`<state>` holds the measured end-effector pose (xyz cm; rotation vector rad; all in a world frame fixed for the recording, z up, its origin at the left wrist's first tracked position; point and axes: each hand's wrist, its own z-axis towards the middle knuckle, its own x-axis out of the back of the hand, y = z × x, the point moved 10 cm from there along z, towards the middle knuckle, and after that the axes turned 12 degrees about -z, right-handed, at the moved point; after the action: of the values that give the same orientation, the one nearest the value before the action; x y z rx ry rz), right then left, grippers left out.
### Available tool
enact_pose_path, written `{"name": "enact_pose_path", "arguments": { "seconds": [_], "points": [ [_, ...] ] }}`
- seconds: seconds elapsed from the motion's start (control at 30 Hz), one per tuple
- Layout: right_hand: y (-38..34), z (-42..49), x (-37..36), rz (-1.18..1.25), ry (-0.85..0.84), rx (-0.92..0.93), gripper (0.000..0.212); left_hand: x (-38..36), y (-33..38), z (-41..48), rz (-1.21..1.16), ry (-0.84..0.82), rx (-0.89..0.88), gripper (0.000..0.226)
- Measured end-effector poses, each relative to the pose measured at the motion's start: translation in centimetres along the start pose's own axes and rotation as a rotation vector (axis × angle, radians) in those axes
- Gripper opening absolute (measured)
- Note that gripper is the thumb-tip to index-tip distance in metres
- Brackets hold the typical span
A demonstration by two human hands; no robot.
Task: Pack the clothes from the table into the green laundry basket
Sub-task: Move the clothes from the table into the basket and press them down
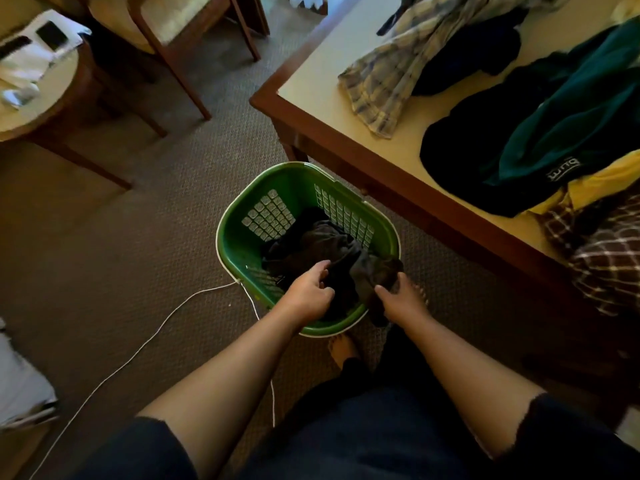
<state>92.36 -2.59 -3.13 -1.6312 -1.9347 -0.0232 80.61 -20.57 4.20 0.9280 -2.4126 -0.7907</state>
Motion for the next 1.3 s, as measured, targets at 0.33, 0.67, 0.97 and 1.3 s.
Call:
{"name": "enact_pose_path", "arguments": {
  "seconds": [0.33, 0.67, 0.97, 1.3],
  "points": [
    [2.6, 2.8, -4.1, -0.079, -0.031, -0.119, 0.046, 0.8, -3.5, 0.9, 0.021, 0.040, 0.033, 0.060],
    [-13.1, -5.1, -1.0, 0.056, 0.044, 0.357, 0.049, 6.7, -2.5, -2.8, -0.129, 0.205, -0.035, 0.051],
    [-16.1, -7.8, -0.4, -0.145, -0.032, 0.475, 0.065, 9.1, 0.8, -4.7, -0.156, 0.198, -0.138, 0.049],
    [-17.2, -14.9, 8.4, -0.273, 0.271, 0.704, 0.056, 4.3, 12.6, -5.2, -0.158, -0.001, -0.434, 0.054]
  ]
}}
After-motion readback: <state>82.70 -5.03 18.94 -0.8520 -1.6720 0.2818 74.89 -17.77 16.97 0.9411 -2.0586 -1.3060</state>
